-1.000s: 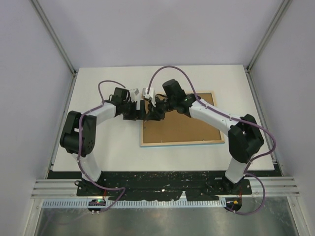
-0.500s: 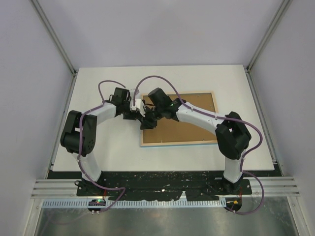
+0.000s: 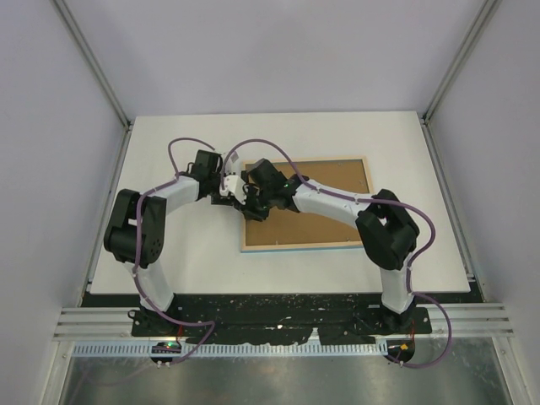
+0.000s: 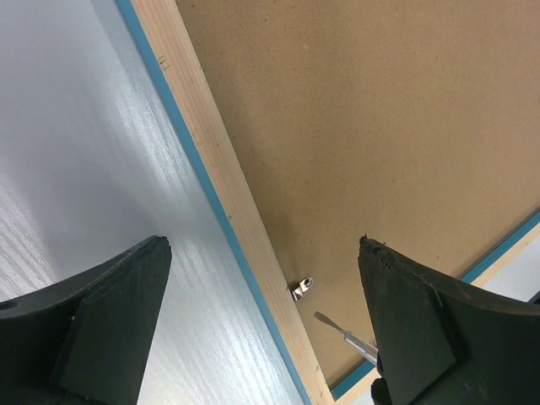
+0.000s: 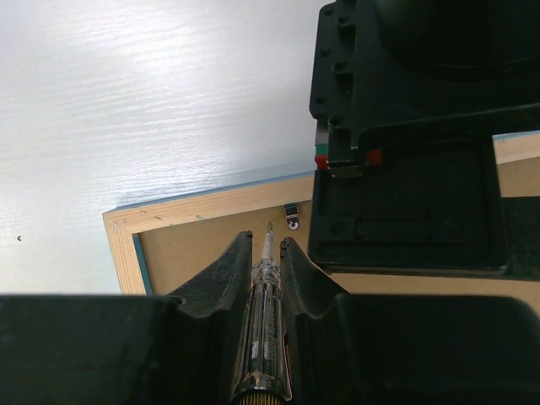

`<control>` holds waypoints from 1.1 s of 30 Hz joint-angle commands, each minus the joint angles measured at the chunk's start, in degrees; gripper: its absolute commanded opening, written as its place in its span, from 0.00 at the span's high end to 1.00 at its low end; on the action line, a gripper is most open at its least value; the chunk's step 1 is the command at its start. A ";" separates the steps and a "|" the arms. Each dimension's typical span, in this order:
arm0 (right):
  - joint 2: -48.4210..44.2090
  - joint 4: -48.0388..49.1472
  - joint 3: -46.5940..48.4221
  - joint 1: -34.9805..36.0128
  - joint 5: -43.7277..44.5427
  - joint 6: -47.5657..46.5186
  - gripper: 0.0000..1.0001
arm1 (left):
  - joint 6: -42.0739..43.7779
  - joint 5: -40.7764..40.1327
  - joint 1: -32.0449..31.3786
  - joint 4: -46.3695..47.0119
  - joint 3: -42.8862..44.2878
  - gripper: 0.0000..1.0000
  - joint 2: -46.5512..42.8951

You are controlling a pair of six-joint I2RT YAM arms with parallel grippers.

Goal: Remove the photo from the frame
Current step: Release the photo frame item from the photo frame.

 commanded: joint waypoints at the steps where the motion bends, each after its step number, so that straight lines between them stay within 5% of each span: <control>1: -0.59 1.53 1.40 1.03 2.39 -1.06 0.92 | -0.36 0.37 0.54 1.48 1.07 0.04 0.74; 33: 1.00 1.71 1.49 2.44 2.92 -0.54 0.92 | -1.68 7.84 1.07 4.03 1.16 0.07 2.85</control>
